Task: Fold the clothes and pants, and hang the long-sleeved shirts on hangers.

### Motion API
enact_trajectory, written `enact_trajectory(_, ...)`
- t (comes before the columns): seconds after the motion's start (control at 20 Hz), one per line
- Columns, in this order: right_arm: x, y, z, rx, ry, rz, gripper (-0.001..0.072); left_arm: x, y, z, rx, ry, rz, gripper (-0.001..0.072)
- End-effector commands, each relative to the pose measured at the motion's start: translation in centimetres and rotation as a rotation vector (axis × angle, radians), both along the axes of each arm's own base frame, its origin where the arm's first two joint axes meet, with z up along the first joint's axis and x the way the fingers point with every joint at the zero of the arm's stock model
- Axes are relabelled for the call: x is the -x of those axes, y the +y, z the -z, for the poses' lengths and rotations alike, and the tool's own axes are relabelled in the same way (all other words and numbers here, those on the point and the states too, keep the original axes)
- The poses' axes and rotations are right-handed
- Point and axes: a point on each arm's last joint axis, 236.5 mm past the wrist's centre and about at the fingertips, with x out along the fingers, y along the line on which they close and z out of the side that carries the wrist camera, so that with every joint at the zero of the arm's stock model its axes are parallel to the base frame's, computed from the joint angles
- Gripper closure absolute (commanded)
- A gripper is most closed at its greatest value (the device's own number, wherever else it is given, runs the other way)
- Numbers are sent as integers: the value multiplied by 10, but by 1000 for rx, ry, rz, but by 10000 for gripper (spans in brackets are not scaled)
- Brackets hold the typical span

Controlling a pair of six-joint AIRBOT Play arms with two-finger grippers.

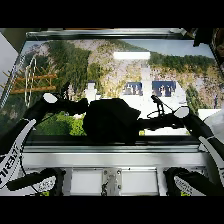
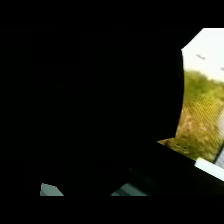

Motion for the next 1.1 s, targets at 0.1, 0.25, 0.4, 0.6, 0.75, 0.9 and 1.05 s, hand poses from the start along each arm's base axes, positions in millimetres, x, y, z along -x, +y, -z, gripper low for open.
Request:
enact_trajectory(0.1, 4, 38, -2, -139, -29, -63, 480, -3, -2, -5, 5, -11, 17, 697)
enact_trajectory(0.25, -17, 23, -31, -111, -141, -72, 704, -17, 13, -31, 12, -79, -24, 697)
enact_trajectory(0.4, -61, -14, -123, 9, -383, -76, 704, -56, 38, -147, 36, -355, -85, 697)
enact_trajectory(0.6, -75, -28, -329, 61, -858, -39, 704, -35, 35, -373, 63, -880, -71, 697)
enact_trajectory(0.75, -33, -24, -457, 17, -1177, -12, 704, 37, 22, -510, 82, -1267, -28, 697)
enact_trajectory(0.9, 7, -30, -532, -1, -1399, 46, 704, 108, 18, -588, 140, -1519, -24, 697)
enact_trajectory(1.05, 35, -31, -565, -56, -1504, 92, 705, 149, 14, -624, 191, -1650, -7, 697)
